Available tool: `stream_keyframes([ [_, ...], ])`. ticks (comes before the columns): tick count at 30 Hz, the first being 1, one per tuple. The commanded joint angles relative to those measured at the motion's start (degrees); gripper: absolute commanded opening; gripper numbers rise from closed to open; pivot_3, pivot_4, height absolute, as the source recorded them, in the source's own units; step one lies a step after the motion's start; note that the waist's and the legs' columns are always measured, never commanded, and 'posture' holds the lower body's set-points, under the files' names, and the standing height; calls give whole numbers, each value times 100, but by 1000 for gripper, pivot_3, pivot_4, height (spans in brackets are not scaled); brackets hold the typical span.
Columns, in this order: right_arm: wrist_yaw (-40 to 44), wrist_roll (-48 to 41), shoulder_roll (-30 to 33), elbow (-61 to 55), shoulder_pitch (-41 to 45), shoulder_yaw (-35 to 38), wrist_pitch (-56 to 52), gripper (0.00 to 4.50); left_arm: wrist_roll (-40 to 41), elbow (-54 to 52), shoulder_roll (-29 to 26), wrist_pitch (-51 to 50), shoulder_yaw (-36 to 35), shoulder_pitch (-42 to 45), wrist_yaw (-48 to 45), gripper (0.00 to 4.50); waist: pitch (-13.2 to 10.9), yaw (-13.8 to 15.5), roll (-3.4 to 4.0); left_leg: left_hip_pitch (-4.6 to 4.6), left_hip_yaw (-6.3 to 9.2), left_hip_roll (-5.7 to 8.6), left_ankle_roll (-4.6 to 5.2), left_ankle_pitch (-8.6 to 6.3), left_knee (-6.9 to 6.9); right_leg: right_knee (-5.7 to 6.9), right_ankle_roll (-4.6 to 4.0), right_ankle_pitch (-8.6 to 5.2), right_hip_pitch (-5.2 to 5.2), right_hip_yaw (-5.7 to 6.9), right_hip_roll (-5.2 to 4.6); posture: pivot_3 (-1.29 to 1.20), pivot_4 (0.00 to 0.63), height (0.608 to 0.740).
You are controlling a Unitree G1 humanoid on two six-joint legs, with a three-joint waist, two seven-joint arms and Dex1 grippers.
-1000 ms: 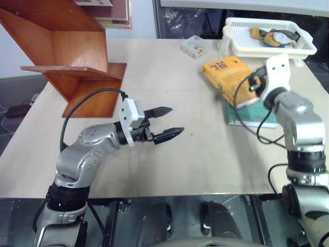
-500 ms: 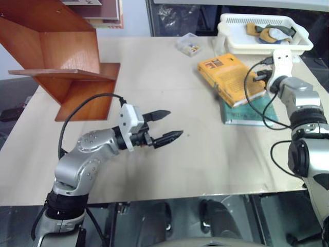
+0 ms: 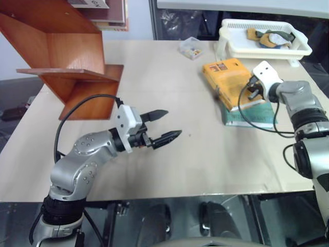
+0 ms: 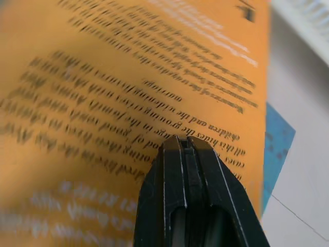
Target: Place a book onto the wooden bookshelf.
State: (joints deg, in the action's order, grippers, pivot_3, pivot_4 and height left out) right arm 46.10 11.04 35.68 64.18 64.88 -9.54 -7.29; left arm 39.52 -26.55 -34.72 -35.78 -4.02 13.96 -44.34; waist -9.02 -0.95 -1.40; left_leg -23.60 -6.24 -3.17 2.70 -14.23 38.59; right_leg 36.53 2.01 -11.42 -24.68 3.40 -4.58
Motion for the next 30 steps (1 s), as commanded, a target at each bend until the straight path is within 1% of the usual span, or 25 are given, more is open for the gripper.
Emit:
stream_keyframes([
  [1,864,241,217,-39,-735,-367,-375,37,78,-281,-20,51,-131,-45,64,4500,25,39,-18,1,8,0,0,0,2,0,-10,-6,8,7,-1,0,150,740],
  [4,1218,152,401,-632,-1159,-365,-581,37,79,-281,-11,69,-115,-61,78,4500,58,67,-38,5,30,-4,8,-6,10,-4,-16,-10,29,30,-13,0,150,740],
  [7,1374,33,562,-1297,-1614,-283,-816,37,81,-228,0,74,-98,-18,74,4500,64,77,-41,34,47,-4,15,-13,12,-24,-16,-11,77,49,-19,0,150,740],
  [9,1569,-179,799,-2211,-2207,-152,-1206,37,79,-154,1,82,-73,40,31,4500,91,130,-53,64,59,-4,-2,-30,-1,-45,2,-23,110,63,-28,0,150,740],
  [10,1630,-266,899,-2629,-2462,-93,-1383,37,72,-121,-1,87,-61,65,10,4500,102,177,-55,66,61,-3,-3,-30,-3,-47,2,-23,112,65,-30,0,150,740],
  [13,1662,-482,1128,-3633,-3082,68,-1796,37,74,-33,9,81,-21,140,-45,4500,124,199,-64,65,63,-1,-3,-31,-8,-56,1,-23,115,70,-36,0,150,740],
  [16,1481,-667,1219,-4311,-3485,293,-2089,37,88,81,76,28,61,273,-71,4500,130,216,-70,62,69,0,-3,-31,-9,-61,1,-24,117,78,-40,0,150,740],
  [19,824,-748,1052,-4448,-3460,699,-1899,37,191,258,220,-161,105,495,22,4500,129,210,-70,62,67,0,-2,-32,-9,-63,5,-25,116,78,-40,0,150,740],
  [22,596,-1112,970,-4909,-3447,1221,-1757,37,277,509,368,-382,162,769,90,4500,116,181,-54,62,60,3,-1,-31,-7,-63,7,-24,115,74,-40,0,150,740],
  [24,412,-1401,944,-5619,-3653,1661,-1940,556,343,746,521,-639,227,1011,213,4500,96,189,-32,60,58,4,0,-30,-7,-62,8,-23,112,71,-40,0,150,740],
  [25,361,-1552,937,-6131,-3880,1862,-2094,812,340,898,635,-745,263,1150,312,4500,80,201,-9,54,57,6,9,-25,-7,-61,8,-23,109,71,-39,0,150,740],
  [27,207,-1939,812,-7216,-4351,2288,-2553,1770,366,1236,931,-1004,267,1442,628,4500,66,197,19,22,64,8,27,-14,-7,-60,8,-22,84,71,-33,0,150,740],
  [28,66,-2100,729,-7741,-4577,2494,-2824,2109,362,1391,1078,-1096,268,1580,755,4500,63,193,23,-4,70,8,24,-12,-7,-58,16,-2,62,74,-27,0,150,740],
  [29,-58,-2204,664,-8173,-4761,2641,-3049,2556,313,1499,1180,-1120,286,1683,830,4500,56,188,31,-20,73,9,9,-3,-6,-57,12,5,47,77,-22,0,150,740],
  [30,-172,-2301,595,-8724,-5008,2789,-3255,3105,245,1630,1316,-1139,303,1804,962,4500,51,180,36,-27,70,16,0,2,-7,-59,12,5,40,73,-12,0,150,740],
])
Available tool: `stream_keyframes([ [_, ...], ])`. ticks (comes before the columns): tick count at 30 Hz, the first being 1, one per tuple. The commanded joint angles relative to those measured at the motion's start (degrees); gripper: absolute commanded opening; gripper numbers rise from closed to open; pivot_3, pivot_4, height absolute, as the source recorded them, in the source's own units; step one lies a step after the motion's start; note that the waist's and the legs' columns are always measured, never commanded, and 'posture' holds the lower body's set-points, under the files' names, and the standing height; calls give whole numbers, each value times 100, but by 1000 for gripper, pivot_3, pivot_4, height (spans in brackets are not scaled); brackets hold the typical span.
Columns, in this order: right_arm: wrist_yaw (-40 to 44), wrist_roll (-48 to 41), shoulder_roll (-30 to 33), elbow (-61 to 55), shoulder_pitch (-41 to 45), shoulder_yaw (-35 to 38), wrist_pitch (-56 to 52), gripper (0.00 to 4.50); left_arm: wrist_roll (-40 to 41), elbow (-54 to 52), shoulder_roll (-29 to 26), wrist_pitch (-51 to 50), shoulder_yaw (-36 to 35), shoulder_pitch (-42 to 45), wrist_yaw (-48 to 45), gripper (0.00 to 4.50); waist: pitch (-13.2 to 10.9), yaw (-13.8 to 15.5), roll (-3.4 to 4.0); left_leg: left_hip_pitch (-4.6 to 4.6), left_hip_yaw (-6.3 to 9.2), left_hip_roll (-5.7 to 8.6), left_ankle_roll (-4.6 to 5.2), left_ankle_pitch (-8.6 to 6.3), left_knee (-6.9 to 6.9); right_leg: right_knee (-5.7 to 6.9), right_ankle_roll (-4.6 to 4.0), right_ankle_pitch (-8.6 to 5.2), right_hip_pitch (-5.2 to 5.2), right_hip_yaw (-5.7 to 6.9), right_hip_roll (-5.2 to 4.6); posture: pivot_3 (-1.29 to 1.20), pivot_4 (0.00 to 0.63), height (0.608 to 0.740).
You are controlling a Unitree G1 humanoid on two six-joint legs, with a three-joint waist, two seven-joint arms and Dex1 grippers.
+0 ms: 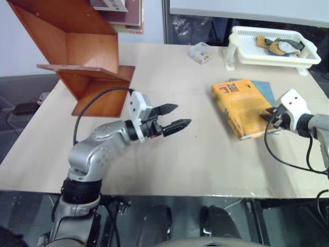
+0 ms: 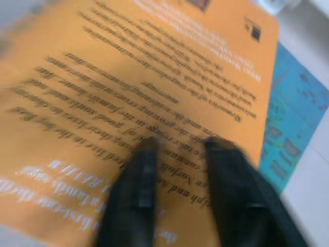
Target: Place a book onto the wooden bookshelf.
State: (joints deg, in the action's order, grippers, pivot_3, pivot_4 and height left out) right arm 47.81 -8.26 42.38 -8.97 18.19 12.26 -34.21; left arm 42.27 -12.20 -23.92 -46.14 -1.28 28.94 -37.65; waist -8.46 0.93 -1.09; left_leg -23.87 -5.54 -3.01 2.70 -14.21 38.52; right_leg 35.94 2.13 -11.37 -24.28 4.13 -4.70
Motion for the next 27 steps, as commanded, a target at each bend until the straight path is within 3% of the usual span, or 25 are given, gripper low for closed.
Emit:
stream_keyframes([
  [1,-470,-486,-171,-1975,-572,728,-774,3320,-24,347,361,-196,0,430,427,4500,-9,-5,7,-1,-1,2,-1,-1,-2,-1,1,-1,-3,-1,2,0,150,740],
  [3,-865,-755,-544,-3165,-1023,970,-1311,4196,187,707,592,-574,-117,694,599,4500,-10,5,6,-5,0,5,-2,-1,-14,-5,7,-5,-10,-1,3,0,150,740],
  [4,-1061,-797,-694,-3669,-1253,989,-1545,4368,264,914,647,-786,-156,835,621,4500,-11,4,5,-7,4,6,-3,-1,-17,-7,10,-8,-10,3,4,0,150,740],
  [8,-1983,-561,-1009,-5056,-2580,438,-1609,4368,699,2465,1145,-1606,-711,1700,923,4500,-16,24,-3,-13,13,15,12,-11,-16,-4,39,-26,-16,8,-1,0,150,740],
  [11,-2738,-235,-944,-5103,-3610,-185,-623,4368,653,3846,1608,-1668,-1081,2355,1191,4500,-23,0,-14,-18,18,35,27,-17,-3,-4,43,-30,-13,11,-21,0,150,740],
  [15,-3664,4,-1058,-5103,-4379,-568,153,4368,491,5236,2052,-1604,-1311,3031,1088,4500,-32,-15,-28,-13,18,49,32,-15,8,-2,35,-34,-4,-1,-29,0,150,740],
  [19,-4409,224,-1270,-5103,-4777,-841,540,4368,189,6539,2416,-1116,-1432,3599,993,4500,-35,-8,-34,-18,33,49,33,-15,6,-1,39,-31,-5,8,-23,0,150,740],
  [27,-5231,282,-1652,-5103,-4826,-1559,1171,4368,-113,7960,2880,-317,-1916,4122,1135,4500,-37,-16,-38,-38,34,48,33,-15,-2,-3,42,-29,-25,9,-23,0,150,740],
])
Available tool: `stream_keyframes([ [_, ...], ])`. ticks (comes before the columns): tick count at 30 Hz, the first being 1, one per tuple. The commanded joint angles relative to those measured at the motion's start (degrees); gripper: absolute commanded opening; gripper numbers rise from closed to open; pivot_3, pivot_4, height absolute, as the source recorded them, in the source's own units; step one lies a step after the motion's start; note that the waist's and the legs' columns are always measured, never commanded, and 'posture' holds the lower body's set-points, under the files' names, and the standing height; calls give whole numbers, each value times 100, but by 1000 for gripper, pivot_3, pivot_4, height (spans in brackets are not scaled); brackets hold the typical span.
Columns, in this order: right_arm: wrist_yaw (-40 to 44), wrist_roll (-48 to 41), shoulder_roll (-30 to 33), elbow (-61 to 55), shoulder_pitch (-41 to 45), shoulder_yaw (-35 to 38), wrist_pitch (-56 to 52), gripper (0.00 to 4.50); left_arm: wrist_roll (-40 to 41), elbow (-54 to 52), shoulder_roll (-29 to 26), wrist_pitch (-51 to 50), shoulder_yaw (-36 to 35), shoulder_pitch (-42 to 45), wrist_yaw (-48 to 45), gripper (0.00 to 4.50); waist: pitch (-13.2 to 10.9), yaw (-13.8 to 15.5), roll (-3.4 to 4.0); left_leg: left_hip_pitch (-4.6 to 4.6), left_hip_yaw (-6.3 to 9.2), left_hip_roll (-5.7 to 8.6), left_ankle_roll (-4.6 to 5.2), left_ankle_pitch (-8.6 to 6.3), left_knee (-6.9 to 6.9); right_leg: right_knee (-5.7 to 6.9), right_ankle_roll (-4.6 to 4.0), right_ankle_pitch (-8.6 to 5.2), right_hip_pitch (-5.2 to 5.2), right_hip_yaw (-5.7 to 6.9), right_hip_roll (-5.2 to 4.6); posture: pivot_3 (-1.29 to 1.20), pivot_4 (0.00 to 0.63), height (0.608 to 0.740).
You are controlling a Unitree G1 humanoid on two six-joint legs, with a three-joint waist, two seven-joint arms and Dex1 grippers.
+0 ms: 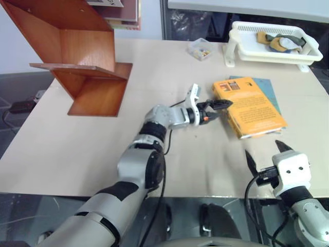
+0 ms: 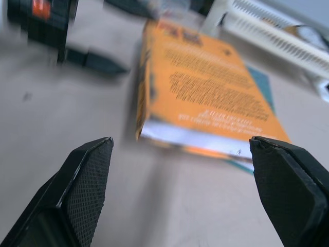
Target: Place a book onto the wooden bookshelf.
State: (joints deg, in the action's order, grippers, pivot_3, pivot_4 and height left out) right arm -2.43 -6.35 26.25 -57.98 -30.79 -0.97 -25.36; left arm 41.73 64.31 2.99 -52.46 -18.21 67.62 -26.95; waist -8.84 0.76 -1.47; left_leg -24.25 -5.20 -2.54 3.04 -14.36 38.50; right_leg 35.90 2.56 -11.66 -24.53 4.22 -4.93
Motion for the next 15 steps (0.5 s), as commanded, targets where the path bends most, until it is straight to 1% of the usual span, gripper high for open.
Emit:
stream_keyframes([
  [1,-276,58,-93,-202,156,-326,270,4368,-77,398,249,446,-284,282,102,4500,-1,5,-2,-1,0,0,0,0,0,0,0,0,0,1,0,0,150,740],
  [3,-356,10,-160,-202,324,-482,192,4368,-90,570,364,640,-433,339,179,4500,-1,4,-1,-24,9,4,1,0,8,-1,3,2,-15,10,-3,0,150,740],
  [8,-452,-153,-273,-202,838,-657,-356,4368,-186,834,611,1030,-689,462,251,4500,-1,6,-1,-41,25,4,1,0,18,-1,11,8,-19,26,-2,0,150,740],
  [11,-476,-373,-304,-202,1131,-573,-777,4368,-256,924,715,1211,-790,535,298,4500,-1,4,-1,-45,29,5,1,0,23,-1,10,8,-19,32,-2,0,150,740],
  [15,-405,-737,-122,-202,1352,-309,-1097,4368,-271,980,793,1326,-922,609,344,4500,-1,6,-1,-46,32,4,1,0,25,1,9,9,-19,35,-2,0,150,740],
])
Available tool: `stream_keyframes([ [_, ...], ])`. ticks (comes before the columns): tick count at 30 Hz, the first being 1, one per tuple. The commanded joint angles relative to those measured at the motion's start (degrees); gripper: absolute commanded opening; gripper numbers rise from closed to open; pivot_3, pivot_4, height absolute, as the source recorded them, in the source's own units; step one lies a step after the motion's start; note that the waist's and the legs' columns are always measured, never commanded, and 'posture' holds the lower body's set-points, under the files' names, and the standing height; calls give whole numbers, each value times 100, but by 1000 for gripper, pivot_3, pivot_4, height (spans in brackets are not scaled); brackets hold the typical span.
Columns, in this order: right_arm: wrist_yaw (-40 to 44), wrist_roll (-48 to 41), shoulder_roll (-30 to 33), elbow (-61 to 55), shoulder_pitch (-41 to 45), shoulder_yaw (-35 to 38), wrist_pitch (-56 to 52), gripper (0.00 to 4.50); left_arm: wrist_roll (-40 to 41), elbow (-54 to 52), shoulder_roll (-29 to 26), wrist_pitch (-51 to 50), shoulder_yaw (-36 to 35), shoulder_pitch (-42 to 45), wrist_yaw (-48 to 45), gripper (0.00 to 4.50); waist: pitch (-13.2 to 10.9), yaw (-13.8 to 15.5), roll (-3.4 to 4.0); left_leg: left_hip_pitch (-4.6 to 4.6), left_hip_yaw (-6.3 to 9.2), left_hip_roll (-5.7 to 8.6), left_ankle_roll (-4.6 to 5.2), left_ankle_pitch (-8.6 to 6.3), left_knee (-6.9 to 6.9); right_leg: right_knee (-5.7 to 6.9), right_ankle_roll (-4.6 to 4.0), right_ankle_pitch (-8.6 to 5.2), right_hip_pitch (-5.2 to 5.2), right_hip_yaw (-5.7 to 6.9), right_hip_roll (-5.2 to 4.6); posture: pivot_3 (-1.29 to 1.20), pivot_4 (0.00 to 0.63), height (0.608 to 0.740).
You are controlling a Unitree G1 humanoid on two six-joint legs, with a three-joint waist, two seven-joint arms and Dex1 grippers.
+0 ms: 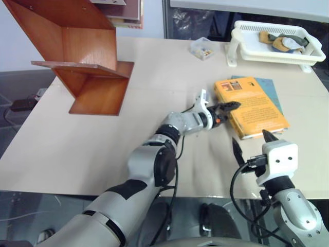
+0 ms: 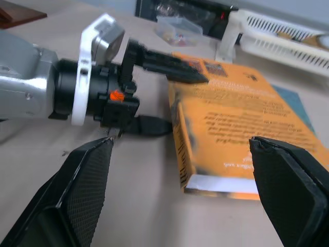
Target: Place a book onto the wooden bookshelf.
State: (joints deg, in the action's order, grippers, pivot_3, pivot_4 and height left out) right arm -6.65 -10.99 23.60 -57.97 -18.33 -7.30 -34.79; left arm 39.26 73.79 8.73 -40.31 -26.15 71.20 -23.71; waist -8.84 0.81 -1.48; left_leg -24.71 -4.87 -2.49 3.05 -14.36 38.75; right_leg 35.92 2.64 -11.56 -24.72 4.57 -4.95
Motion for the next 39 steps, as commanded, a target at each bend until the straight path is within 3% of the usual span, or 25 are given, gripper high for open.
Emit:
stream_keyframes([
  [1,31,-371,243,-203,112,403,-190,4368,-5,56,225,157,-195,250,94,4500,0,4,0,-1,1,0,0,0,3,0,0,0,1,0,-1,0,150,740],
  [2,21,-452,327,-203,115,458,-210,4368,18,74,228,170,-254,249,141,4500,0,6,0,-1,2,1,0,0,3,0,0,0,2,2,-1,0,150,740],
  [6,-132,-807,654,-203,78,608,-229,4500,12,125,257,167,-403,254,217,2977,0,2,0,-2,5,3,1,-1,6,0,-4,3,3,5,-2,0,150,740],
  [7,-180,-896,738,-203,73,631,-226,4500,14,139,266,177,-445,256,242,2235,0,2,0,-2,6,3,1,-1,6,2,-4,3,4,6,-2,0,150,740],
  [8,-230,-976,806,-203,65,645,-216,4500,18,148,272,184,-475,256,257,2235,0,2,0,-2,6,3,1,-1,6,2,-4,3,4,6,-2,0,150,740],
  [9,-271,-1051,897,-203,47,656,-206,4500,39,160,277,191,-526,256,296,1577,0,2,0,-2,6,3,1,-1,6,3,-4,3,4,6,-2,0,150,740],
  [14,-505,-1432,1311,-203,-5,707,-125,4500,49,178,269,174,-687,275,368,181,0,3,0,-2,7,3,2,-1,14,5,-3,3,6,8,-2,0,150,740],
  [23,-972,-1991,1928,-203,-73,832,25,4500,63,139,153,115,-846,369,416,146,0,4,0,-2,8,3,2,-1,24,12,-3,3,9,8,-2,0,150,740],
  [29,-1075,-2284,2177,-203,11,928,42,4500,88,-413,-493,-722,-693,475,-84,146,0,-15,0,-3,11,3,3,-2,35,20,-1,2,11,9,-2,0,150,740],
  [36,-641,-2617,2247,-203,237,1274,-125,4500,145,-2486,-1222,-1661,-176,-46,-345,146,0,-18,1,3,11,-4,2,-1,48,53,-3,1,5,3,1,0,150,740],
  [39,-305,-2707,2217,-202,332,1515,-306,4500,-195,-4095,-1548,-1613,791,-646,-838,146,0,-4,1,2,8,-4,0,0,55,55,-7,5,5,-3,-1,0,150,740],
])
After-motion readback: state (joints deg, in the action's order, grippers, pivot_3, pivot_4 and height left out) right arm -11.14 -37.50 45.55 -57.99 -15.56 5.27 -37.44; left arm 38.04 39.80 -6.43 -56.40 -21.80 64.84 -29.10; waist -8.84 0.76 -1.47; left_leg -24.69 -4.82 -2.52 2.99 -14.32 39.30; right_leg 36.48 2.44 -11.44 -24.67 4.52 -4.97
